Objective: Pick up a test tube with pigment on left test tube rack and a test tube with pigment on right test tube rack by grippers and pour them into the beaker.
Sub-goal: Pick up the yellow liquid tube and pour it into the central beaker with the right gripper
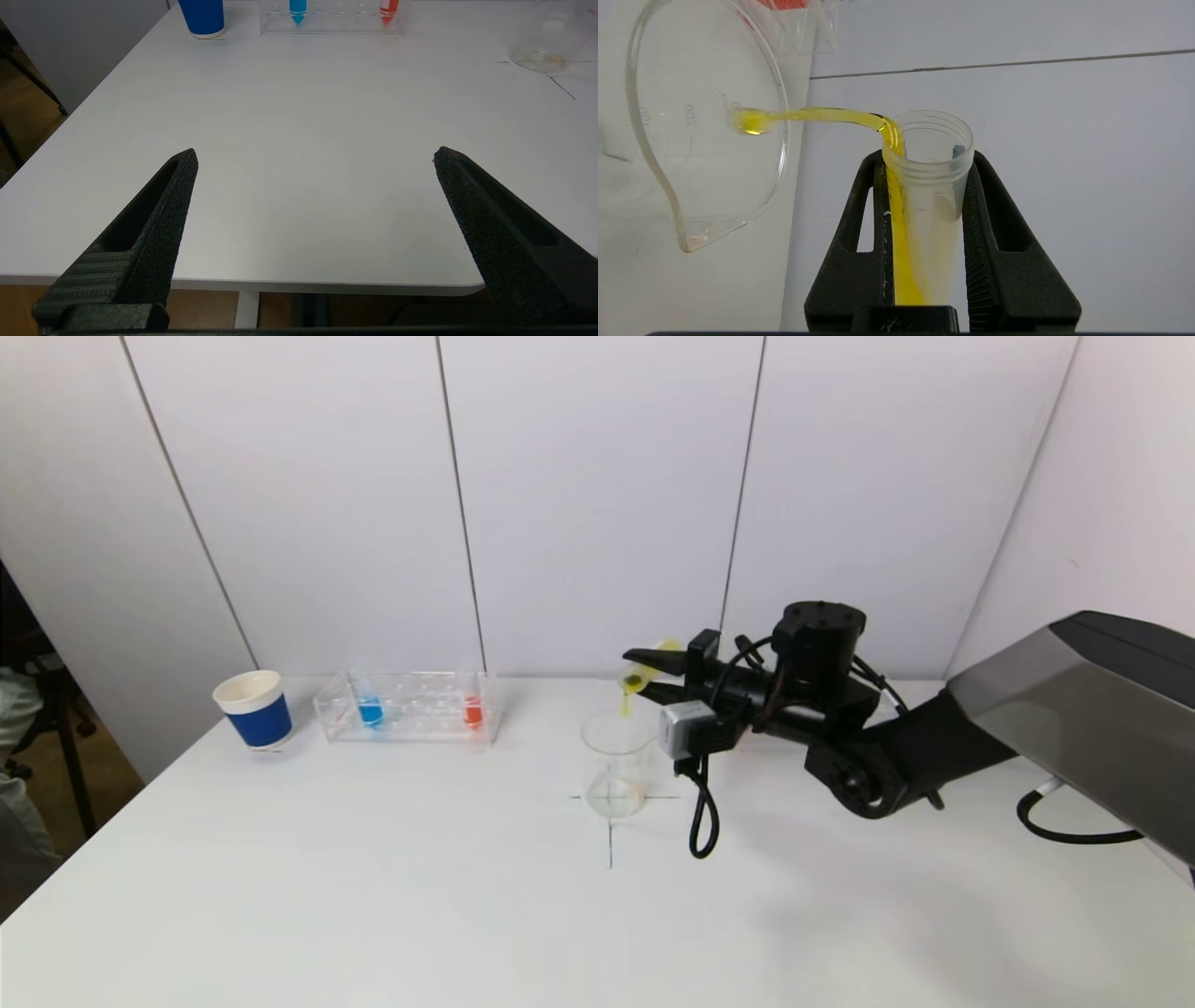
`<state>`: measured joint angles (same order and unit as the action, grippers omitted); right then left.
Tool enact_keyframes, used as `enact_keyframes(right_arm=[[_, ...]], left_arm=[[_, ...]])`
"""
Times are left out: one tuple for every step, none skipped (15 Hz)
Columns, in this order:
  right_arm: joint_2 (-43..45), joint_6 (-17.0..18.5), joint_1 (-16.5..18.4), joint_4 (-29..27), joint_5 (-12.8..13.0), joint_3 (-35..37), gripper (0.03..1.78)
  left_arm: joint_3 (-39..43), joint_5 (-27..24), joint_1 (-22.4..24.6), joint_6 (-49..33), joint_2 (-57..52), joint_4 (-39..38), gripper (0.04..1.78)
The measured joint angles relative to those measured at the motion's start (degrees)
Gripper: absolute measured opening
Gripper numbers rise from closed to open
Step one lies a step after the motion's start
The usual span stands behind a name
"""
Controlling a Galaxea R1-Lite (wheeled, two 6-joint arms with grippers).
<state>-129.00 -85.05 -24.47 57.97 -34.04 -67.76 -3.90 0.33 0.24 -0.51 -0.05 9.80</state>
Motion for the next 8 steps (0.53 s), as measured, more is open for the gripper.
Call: enact_keyframes(right_arm=[[0.1,-0.7,0.0,-0.3,0.2,0.0,0.48],[0.2,-1.3,0.0,-0.7,0.4,0.0,0.48],[0.3,-1.9,-0.1,-1.1,0.7,0.0,0.48],[0.4,-2.5,-0.1,-1.6,0.8,0.0,0.48],[0.5,-2.8,-0.1,-1.9,0.8,0.0,0.48],[0.5,-3.1,-0.2,-2.0,0.8,0.0,0.48],[0.6,-3.5,-0.2,-2.2,0.8,0.0,0.48],[0.6,-4.2,-0.2,-2.8,0.8,0.0,0.48]], left_arm=[[0.0,0.0,0.0,0.0,0.0,0.0,1.76],[0.0,0.0,0.0,0.0,0.0,0.0,1.76],[0.0,0.0,0.0,0.0,0.0,0.0,1.76],[0.0,0.0,0.0,0.0,0.0,0.0,1.76],[0.0,0.0,0.0,0.0,0.0,0.0,1.76],[0.0,0.0,0.0,0.0,0.0,0.0,1.76],[0.0,0.0,0.0,0.0,0.0,0.0,1.76],[0.0,0.0,0.0,0.0,0.0,0.0,1.76]])
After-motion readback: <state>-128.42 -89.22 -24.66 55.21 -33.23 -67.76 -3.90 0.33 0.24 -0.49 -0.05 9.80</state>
